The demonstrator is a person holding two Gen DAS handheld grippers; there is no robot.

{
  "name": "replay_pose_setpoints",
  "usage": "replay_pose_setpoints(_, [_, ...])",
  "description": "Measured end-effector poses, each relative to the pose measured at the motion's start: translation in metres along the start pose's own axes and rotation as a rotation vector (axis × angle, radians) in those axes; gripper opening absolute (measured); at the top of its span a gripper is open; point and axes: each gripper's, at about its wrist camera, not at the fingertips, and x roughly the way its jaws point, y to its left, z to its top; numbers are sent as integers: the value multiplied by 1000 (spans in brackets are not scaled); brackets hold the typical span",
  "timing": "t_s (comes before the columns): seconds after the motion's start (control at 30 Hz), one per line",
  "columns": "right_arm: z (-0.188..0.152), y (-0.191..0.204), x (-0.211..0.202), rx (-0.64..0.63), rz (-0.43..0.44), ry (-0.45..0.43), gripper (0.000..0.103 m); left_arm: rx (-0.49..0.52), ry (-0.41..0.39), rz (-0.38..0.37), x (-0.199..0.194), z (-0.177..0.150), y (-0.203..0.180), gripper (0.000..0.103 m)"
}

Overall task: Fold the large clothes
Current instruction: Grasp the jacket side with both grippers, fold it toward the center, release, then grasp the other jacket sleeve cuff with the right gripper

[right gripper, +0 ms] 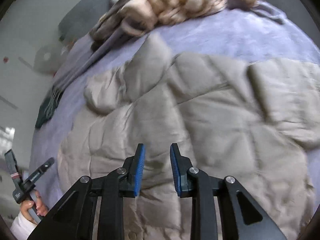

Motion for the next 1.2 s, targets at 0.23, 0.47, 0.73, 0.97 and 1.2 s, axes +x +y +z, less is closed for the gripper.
replay_pose_setpoints(0.23, [-8, -19, 35, 67, -9, 94, 21, 27, 32, 122, 39, -25, -17, 22])
replay_pose_setpoints(0.47, [-17, -57, -16, 162, 55, 90, 38, 41, 47, 108, 11, -18, -28, 22])
replay_pose_setpoints(0.73, [-50, -104, -65, 293, 61, 69, 59, 132, 63, -7, -25, -36, -83, 22])
replay_pose_setpoints(0.97, [-64, -156, -100, 369, 43, 31, 61, 205, 16, -23, -47, -59, -150, 103])
replay_pose_setpoints(1.2, [-60, -224, -134, 465, 32, -43, 81, 235, 103, -75, -39, -70, -210, 103])
